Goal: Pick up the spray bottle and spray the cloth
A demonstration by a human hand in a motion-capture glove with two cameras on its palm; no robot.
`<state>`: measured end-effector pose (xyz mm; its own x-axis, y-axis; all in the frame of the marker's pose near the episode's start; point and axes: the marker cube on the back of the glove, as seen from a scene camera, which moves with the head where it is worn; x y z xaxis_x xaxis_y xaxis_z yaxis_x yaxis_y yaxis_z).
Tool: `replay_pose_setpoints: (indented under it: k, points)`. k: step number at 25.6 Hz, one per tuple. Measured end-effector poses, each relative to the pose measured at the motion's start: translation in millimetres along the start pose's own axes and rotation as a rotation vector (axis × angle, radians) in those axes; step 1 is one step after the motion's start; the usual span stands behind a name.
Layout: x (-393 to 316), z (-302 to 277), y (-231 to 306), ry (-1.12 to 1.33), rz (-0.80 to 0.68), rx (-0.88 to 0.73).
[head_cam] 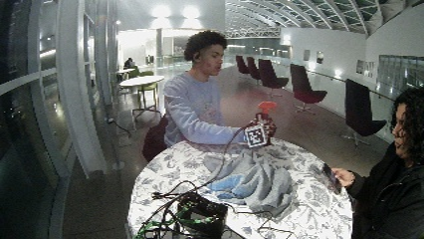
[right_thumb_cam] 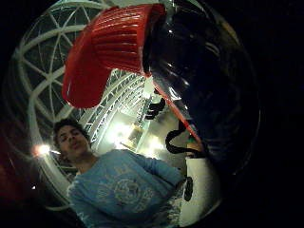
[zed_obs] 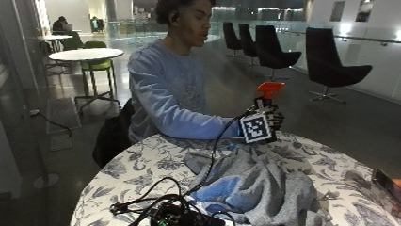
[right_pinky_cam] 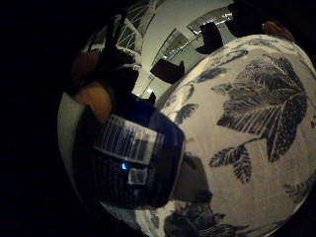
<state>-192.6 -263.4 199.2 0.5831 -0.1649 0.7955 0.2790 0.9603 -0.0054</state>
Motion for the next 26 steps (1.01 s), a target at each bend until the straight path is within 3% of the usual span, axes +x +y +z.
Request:
replay_pose_setpoints:
  k: [7,12,26]
  points:
    - [-19.7,-6.8,1.7,-0.088,0.079,0.058]
    - [-56.5,-37.8,32.4,-0.06,0.106,0.121]
    - [-86.6,-156.2,216.0,0.598,0.185,0.089]
